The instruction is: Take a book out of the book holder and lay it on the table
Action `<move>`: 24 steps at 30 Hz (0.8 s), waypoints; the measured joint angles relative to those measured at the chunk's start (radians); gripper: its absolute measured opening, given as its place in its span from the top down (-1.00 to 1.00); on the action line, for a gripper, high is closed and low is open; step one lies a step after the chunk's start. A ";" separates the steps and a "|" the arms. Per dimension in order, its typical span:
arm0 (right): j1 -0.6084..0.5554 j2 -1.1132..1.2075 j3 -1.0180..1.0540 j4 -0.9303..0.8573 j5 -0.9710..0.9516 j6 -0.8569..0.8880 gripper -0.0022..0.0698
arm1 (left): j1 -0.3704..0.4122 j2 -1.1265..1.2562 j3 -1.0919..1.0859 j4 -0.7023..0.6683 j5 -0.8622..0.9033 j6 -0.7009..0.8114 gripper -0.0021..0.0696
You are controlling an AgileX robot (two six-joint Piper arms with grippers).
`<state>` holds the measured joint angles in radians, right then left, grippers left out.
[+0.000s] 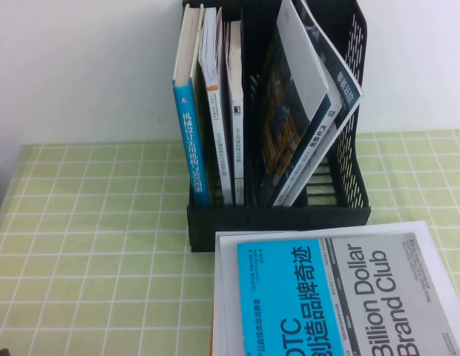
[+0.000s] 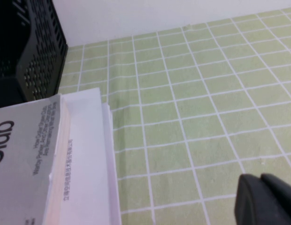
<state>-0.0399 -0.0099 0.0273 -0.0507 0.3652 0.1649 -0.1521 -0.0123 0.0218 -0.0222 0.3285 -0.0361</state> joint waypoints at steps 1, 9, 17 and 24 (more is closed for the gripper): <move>0.000 0.000 0.000 0.000 0.000 0.000 0.93 | 0.000 0.000 0.000 -0.005 -0.006 0.000 0.95; 0.000 0.000 0.000 0.000 0.000 0.000 0.93 | 0.000 0.000 0.002 -0.020 -0.013 0.000 0.95; 0.000 0.000 0.001 0.002 -0.154 0.000 0.93 | 0.000 0.000 0.004 -0.075 -0.174 0.000 0.95; 0.000 0.000 0.001 0.002 -0.277 0.000 0.93 | 0.000 0.000 0.008 -0.103 -0.592 0.000 0.95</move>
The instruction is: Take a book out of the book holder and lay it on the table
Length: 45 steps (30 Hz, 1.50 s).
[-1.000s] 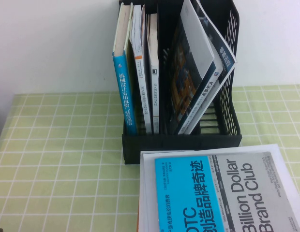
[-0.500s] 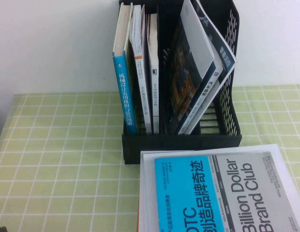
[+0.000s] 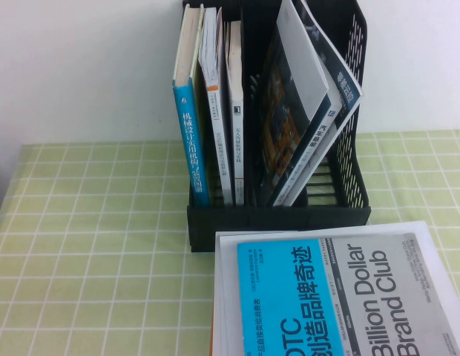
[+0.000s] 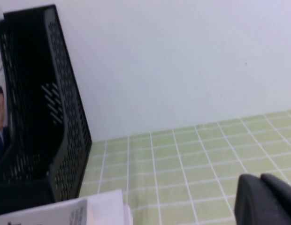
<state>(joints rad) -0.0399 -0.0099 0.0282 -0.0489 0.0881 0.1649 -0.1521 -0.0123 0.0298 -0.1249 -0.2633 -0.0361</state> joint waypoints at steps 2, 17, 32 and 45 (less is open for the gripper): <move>0.000 0.000 0.000 0.000 -0.046 0.002 0.93 | 0.000 0.000 0.000 0.000 -0.136 -0.003 0.95; 0.000 0.000 -0.124 0.054 -0.708 0.044 0.93 | 0.000 0.000 -0.056 -0.052 -0.537 -0.123 0.95; 0.000 0.150 -0.656 0.092 -0.173 -0.070 0.93 | 0.000 0.443 -0.788 -0.024 0.421 -0.128 0.95; 0.000 0.359 -0.687 0.236 0.291 -0.185 0.93 | -0.045 0.797 -0.860 -0.384 0.567 0.282 0.95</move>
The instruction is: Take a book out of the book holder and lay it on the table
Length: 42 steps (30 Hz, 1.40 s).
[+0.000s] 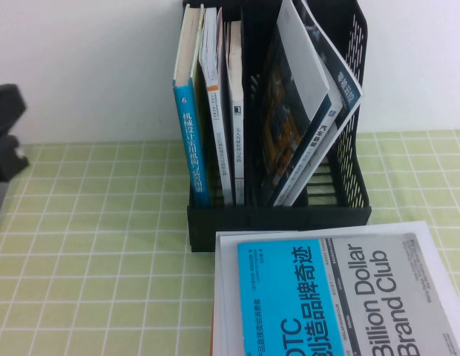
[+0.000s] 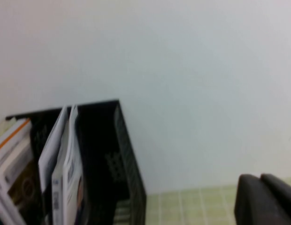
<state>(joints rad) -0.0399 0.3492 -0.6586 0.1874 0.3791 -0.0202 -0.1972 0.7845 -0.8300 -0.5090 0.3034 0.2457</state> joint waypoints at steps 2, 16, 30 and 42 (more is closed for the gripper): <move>0.000 0.028 0.031 0.067 0.040 -0.002 0.93 | -0.042 0.042 -0.019 -0.103 0.017 0.175 0.95; 0.167 0.412 0.079 0.928 0.114 -0.952 0.93 | -0.263 0.543 -0.423 -0.329 0.188 0.671 0.95; 0.167 0.768 0.079 1.510 0.076 -1.606 0.93 | -0.432 0.990 -0.880 -0.248 0.245 0.794 0.95; 0.167 0.833 0.035 1.514 0.163 -1.716 0.62 | -0.434 1.122 -1.025 0.067 0.258 0.579 0.95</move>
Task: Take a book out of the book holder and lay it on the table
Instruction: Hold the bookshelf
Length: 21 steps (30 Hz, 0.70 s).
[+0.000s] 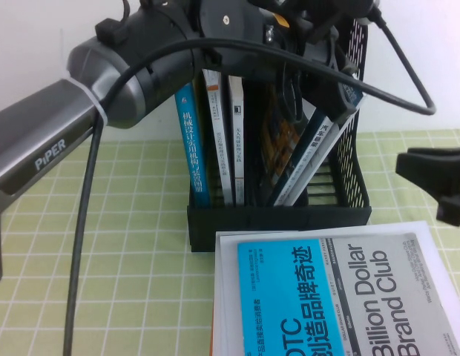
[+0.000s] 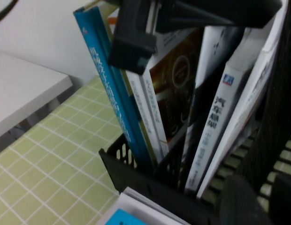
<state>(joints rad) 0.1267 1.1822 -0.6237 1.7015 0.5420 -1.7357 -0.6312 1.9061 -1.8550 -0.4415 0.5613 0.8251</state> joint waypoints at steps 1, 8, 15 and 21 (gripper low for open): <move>0.000 0.016 -0.018 0.000 0.006 0.000 0.52 | 0.000 0.000 -0.003 0.013 0.002 -0.011 0.95; 0.000 0.163 -0.147 0.001 0.039 0.037 -0.08 | 0.000 -0.004 -0.007 0.079 0.009 -0.072 0.95; 0.001 0.283 -0.256 0.001 0.103 0.042 -0.15 | 0.000 -0.004 -0.005 0.083 0.009 -0.078 0.95; 0.001 0.314 -0.307 0.001 0.077 0.026 -0.13 | 0.000 -0.004 -0.005 0.083 0.007 -0.080 0.95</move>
<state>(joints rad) 0.1273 1.4965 -0.9309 1.7021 0.6192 -1.7098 -0.6312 1.9022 -1.8602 -0.3583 0.5686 0.7451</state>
